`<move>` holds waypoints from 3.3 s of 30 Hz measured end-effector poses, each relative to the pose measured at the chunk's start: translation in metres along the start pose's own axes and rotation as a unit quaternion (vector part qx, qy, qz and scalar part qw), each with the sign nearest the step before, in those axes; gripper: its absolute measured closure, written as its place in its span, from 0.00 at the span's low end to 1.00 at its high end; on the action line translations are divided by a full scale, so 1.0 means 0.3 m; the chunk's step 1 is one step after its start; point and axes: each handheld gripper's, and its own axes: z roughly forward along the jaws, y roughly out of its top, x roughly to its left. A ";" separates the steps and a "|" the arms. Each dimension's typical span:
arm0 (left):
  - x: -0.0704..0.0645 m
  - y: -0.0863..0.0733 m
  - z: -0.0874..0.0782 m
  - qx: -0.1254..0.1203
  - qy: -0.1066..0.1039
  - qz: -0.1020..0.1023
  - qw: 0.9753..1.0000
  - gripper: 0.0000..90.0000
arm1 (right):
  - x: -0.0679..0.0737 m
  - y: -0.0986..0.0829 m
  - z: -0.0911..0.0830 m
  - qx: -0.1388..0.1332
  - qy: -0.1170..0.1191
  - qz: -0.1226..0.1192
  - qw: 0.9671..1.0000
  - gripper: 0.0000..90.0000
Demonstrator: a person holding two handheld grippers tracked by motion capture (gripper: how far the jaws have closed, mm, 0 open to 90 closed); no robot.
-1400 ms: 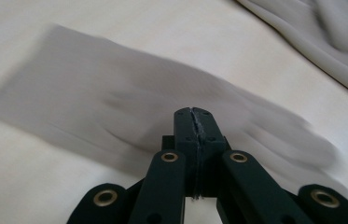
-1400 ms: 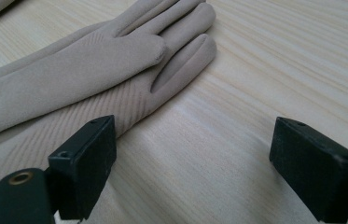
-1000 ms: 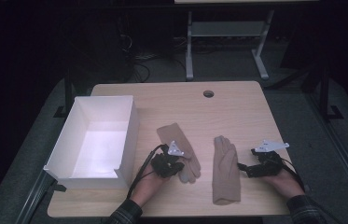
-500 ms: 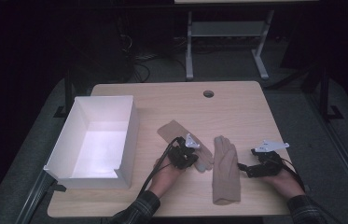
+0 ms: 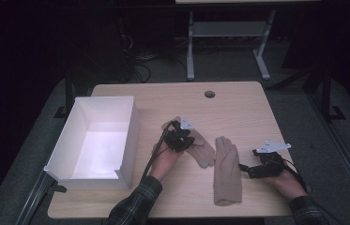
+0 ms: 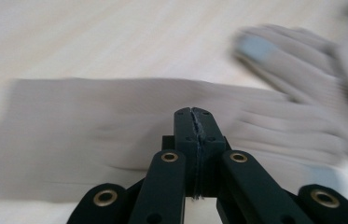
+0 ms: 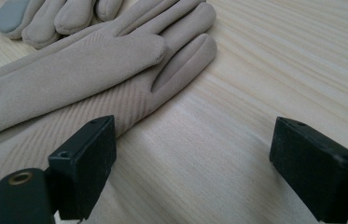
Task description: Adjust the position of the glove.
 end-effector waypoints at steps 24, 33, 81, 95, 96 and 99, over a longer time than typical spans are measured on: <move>0.125 -0.118 -0.011 0.069 0.074 -0.042 0.994 1.00 | -0.001 -0.001 0.000 -0.001 0.002 -0.001 1.000 0.16; 0.022 -0.191 -0.093 0.072 0.060 -0.032 0.995 1.00 | -0.002 -0.001 -0.001 0.000 0.002 -0.001 1.000 0.16; -0.222 -0.092 -0.012 0.050 -0.114 0.045 0.991 1.00 | -0.002 -0.001 -0.001 0.000 0.001 0.000 1.000 0.16; -0.125 -0.057 0.055 0.040 -0.064 0.022 0.997 1.00 | -0.003 0.000 0.000 -0.001 0.002 0.001 1.000 0.16; -0.114 -0.051 0.061 0.041 -0.060 0.020 0.997 1.00 | -0.003 0.000 0.000 0.000 0.002 0.000 1.000 0.16; -0.079 -0.033 0.082 0.038 -0.050 0.014 0.998 1.00 | -0.004 0.000 0.000 -0.001 0.002 0.000 1.000 0.16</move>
